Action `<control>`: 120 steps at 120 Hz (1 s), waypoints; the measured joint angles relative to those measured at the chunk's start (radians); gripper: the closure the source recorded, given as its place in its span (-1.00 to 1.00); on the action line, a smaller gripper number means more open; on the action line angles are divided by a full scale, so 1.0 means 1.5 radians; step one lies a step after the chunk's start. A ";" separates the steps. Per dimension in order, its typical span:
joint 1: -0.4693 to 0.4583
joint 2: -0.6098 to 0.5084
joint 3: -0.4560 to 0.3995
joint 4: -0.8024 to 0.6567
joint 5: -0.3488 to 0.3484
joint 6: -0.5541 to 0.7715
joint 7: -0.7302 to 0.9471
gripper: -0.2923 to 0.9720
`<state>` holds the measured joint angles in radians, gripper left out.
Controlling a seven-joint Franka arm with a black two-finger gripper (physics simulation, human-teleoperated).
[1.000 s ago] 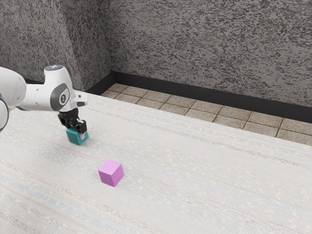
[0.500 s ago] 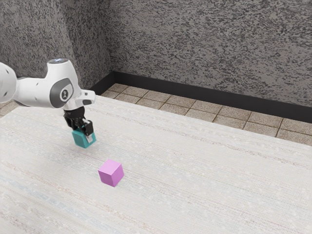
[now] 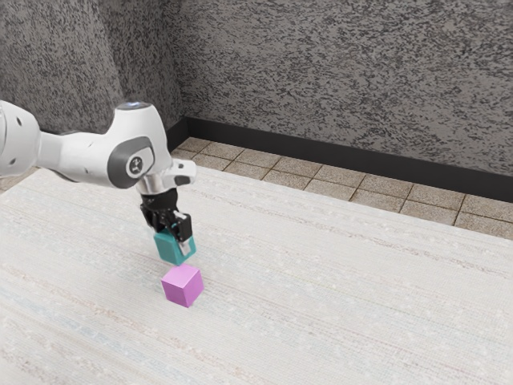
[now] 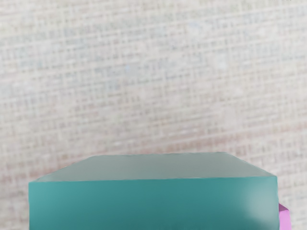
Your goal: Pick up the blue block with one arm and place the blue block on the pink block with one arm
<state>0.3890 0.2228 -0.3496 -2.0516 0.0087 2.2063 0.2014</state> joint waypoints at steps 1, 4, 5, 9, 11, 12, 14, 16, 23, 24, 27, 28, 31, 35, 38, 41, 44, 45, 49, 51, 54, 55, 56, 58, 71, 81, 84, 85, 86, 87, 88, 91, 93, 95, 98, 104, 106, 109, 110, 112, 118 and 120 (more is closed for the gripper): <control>0.000 0.000 -0.001 0.000 -0.001 0.000 -0.002 -0.03; 0.001 -0.001 -0.006 -0.002 -0.002 -0.001 -0.007 -0.03; 0.001 -0.002 -0.008 -0.002 -0.002 -0.001 -0.009 -0.03; 0.000 -0.007 -0.012 -0.007 -0.004 -0.002 -0.016 -0.02; 0.000 -0.012 -0.014 -0.011 -0.004 -0.003 -0.019 -0.02; 0.000 -0.014 -0.015 -0.013 -0.005 -0.003 -0.021 -0.02; 0.000 -0.018 -0.017 -0.017 -0.005 -0.003 -0.024 -0.02; 0.000 -0.023 -0.019 -0.020 -0.005 -0.003 -0.027 -0.02; -0.001 -0.045 -0.025 -0.038 -0.006 -0.004 -0.038 -0.03; -0.001 -0.047 -0.026 -0.040 -0.007 -0.004 -0.039 -0.03; -0.002 -0.051 -0.027 -0.046 -0.007 -0.004 -0.043 -0.03; -0.002 -0.053 -0.028 -0.048 -0.007 -0.004 -0.045 -0.03; -0.003 -0.056 -0.029 -0.053 -0.007 -0.003 -0.049 -0.03; -0.003 -0.059 -0.030 -0.059 -0.007 -0.002 -0.054 -0.03; -0.004 -0.059 -0.030 -0.062 -0.007 -0.002 -0.058 -0.03; -0.005 -0.060 -0.030 -0.065 -0.007 -0.001 -0.061 -0.03; -0.006 -0.060 -0.031 -0.066 -0.007 -0.001 -0.065 -0.02; -0.007 -0.060 -0.031 -0.066 -0.007 0.000 -0.066 -0.02; -0.008 -0.061 -0.031 -0.067 -0.007 0.000 -0.070 -0.02; -0.008 -0.060 -0.031 -0.068 -0.006 0.001 -0.072 -0.02; -0.008 -0.060 -0.031 -0.068 -0.006 0.001 -0.075 -0.02; -0.008 -0.060 -0.031 -0.068 -0.006 0.001 -0.076 -0.02; -0.009 -0.060 -0.031 -0.068 -0.006 0.001 -0.077 -0.02; -0.009 -0.061 -0.031 -0.069 -0.006 0.002 -0.079 -0.02; -0.010 -0.077 -0.031 -0.084 -0.006 0.003 -0.091 -0.02; -0.012 -0.080 -0.031 -0.088 -0.006 0.003 -0.099 -0.02; -0.013 -0.080 -0.031 -0.090 -0.006 0.004 -0.102 -0.02; -0.013 -0.080 -0.031 -0.090 -0.006 0.004 -0.102 -0.02; -0.013 -0.080 -0.031 -0.091 -0.006 0.004 -0.103 -0.02; -0.013 -0.080 -0.031 -0.091 -0.006 0.004 -0.104 -0.03; -0.013 -0.080 -0.031 -0.091 -0.006 0.004 -0.104 -0.03; -0.014 -0.080 -0.031 -0.092 -0.005 0.003 -0.106 -0.09; -0.015 -0.080 -0.031 -0.092 -0.006 0.003 -0.106 -0.11; -0.015 -0.080 -0.031 -0.092 -0.006 0.003 -0.107 -0.13; -0.017 -0.080 -0.031 -0.093 -0.007 0.002 -0.108 -0.15; -0.018 -0.080 -0.031 -0.093 -0.008 0.002 -0.109 -0.21; -0.019 -0.080 -0.031 -0.093 -0.008 0.002 -0.109 -0.23; -0.019 -0.080 -0.031 -0.093 -0.008 0.001 -0.110 -0.27; -0.019 -0.080 -0.031 -0.093 -0.008 0.001 -0.110 -0.28; -0.019 -0.080 -0.031 -0.093 -0.008 0.001 -0.110 -0.30; -0.019 -0.080 -0.031 -0.092 -0.006 0.000 -0.111 -0.35; -0.019 -0.083 -0.031 -0.091 -0.005 -0.001 -0.112 -0.36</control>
<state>0.3612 0.0989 -0.3958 -2.1886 0.0010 2.2054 0.0340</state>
